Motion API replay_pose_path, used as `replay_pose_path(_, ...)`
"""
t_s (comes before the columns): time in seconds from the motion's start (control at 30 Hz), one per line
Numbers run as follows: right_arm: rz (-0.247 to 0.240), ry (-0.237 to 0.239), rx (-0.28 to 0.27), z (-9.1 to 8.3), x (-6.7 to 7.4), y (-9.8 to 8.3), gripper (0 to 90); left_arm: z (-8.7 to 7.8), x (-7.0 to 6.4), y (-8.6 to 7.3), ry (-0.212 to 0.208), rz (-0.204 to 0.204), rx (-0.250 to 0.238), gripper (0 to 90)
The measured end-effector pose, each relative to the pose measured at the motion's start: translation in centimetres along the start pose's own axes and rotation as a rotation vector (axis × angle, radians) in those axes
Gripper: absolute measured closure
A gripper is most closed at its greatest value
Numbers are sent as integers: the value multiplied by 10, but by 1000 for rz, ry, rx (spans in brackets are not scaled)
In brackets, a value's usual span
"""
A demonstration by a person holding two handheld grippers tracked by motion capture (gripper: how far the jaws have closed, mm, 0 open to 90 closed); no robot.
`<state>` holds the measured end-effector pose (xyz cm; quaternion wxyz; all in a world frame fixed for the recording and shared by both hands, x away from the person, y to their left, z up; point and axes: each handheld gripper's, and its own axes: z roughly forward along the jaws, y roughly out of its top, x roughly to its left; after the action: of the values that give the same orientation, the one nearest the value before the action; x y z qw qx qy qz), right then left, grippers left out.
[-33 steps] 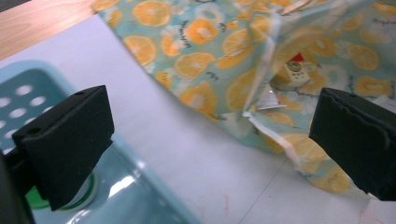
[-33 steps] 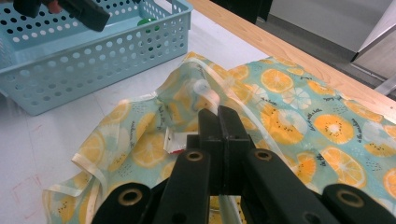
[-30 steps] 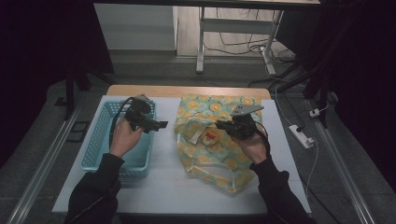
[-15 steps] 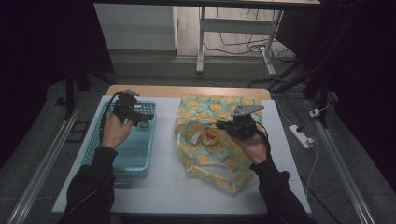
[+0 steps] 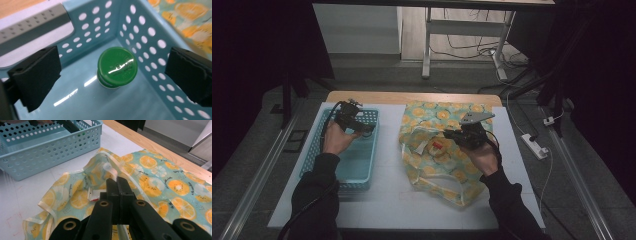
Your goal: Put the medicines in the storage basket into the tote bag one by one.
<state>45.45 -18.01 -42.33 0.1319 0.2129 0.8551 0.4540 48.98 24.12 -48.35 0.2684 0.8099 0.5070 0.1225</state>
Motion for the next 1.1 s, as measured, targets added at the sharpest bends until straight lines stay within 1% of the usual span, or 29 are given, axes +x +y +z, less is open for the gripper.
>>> replay_pose_path(0.07,-2,1,0,0,0,0,900,4,-2,0,14,18,24,41)
replay_pose_path(0.13,-3,1,0,0,0,0,900,7,-3,0,32,26,38,77)
replay_pose_path(0.23,-2,1,0,0,0,0,900,9,-3,0,20,25,45,183)
replay_pose_path(0.3,-1,1,0,0,0,0,900,10,-3,0,26,22,57,270)
replay_pose_path(0.4,-2,0,0,-1,0,0,900,11,-2,-1,1,15,75,399)
replay_pose_path(0.47,-2,-1,-1,-1,0,0,900,11,-3,-1,-4,14,86,481)
replay_pose_path(0.5,-2,0,-2,-1,0,0,900,11,-3,-1,-5,11,88,506)
replay_pose_path(0.57,-2,0,-1,-1,0,0,900,10,-5,0,2,1,97,512)
replay_pose_path(0.67,-2,1,-2,0,0,0,900,8,-5,0,1,-15,107,515)
replay_pose_path(0.73,-2,1,-2,0,0,0,900,5,-5,0,0,-21,100,515)
replay_pose_path(0.9,1,0,-3,-1,-1,0,900,-8,-6,-1,-3,-24,64,516)
replay_pose_path(1.0,0,1,-3,0,-1,0,900,-18,-7,0,-2,-15,38,516)
replay_pose_path(1.1,2,2,-3,0,-1,0,900,-28,-8,1,-14,-11,13,516)
